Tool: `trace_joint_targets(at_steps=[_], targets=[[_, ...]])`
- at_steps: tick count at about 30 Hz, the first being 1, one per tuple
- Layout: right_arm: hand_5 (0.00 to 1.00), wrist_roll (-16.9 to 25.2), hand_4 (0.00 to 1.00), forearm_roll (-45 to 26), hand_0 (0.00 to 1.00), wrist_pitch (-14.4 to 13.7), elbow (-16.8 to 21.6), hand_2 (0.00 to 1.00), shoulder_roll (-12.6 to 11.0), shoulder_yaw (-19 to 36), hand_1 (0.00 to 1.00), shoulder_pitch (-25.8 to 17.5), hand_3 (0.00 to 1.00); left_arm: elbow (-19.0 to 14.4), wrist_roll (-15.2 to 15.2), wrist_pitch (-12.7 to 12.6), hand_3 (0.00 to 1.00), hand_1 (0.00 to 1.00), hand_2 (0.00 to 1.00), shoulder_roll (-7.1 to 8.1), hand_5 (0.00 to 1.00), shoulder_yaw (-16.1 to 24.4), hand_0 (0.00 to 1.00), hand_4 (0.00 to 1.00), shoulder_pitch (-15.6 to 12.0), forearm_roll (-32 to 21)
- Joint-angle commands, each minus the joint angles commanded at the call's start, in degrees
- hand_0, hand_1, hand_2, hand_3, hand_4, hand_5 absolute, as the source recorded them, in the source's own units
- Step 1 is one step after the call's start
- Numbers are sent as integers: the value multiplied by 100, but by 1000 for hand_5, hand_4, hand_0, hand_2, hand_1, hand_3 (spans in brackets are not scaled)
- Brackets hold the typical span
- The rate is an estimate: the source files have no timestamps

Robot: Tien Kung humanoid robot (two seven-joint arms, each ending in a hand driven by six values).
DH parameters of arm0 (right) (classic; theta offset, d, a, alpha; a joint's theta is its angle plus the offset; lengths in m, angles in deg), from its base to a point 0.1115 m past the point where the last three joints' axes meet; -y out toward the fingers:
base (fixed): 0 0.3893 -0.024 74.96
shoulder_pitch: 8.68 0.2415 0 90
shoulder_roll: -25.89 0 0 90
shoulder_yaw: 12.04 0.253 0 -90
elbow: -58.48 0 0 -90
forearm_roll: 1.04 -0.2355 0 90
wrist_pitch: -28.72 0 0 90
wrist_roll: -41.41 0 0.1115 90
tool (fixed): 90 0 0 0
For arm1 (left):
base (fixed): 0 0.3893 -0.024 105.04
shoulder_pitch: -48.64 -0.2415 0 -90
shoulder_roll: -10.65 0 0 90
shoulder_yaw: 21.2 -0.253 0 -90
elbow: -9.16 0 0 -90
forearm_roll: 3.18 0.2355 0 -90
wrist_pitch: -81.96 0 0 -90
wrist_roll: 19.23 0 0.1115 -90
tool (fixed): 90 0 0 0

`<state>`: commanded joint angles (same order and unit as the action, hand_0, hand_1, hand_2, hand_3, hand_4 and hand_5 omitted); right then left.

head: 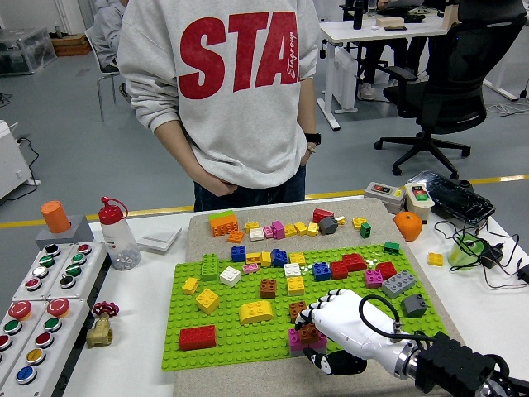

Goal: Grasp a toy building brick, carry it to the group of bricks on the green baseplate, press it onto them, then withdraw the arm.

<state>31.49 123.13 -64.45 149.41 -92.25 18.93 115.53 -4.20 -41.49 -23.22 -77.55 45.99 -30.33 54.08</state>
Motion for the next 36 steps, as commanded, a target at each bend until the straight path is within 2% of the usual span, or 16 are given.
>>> trace_joint_targets(at_steps=[36], targets=[[408,-20,552,-81,631,177,-369,656,158,-25,655,84,664,7,19,3,397,593,606,0,966,-19,629,334,39,-34]])
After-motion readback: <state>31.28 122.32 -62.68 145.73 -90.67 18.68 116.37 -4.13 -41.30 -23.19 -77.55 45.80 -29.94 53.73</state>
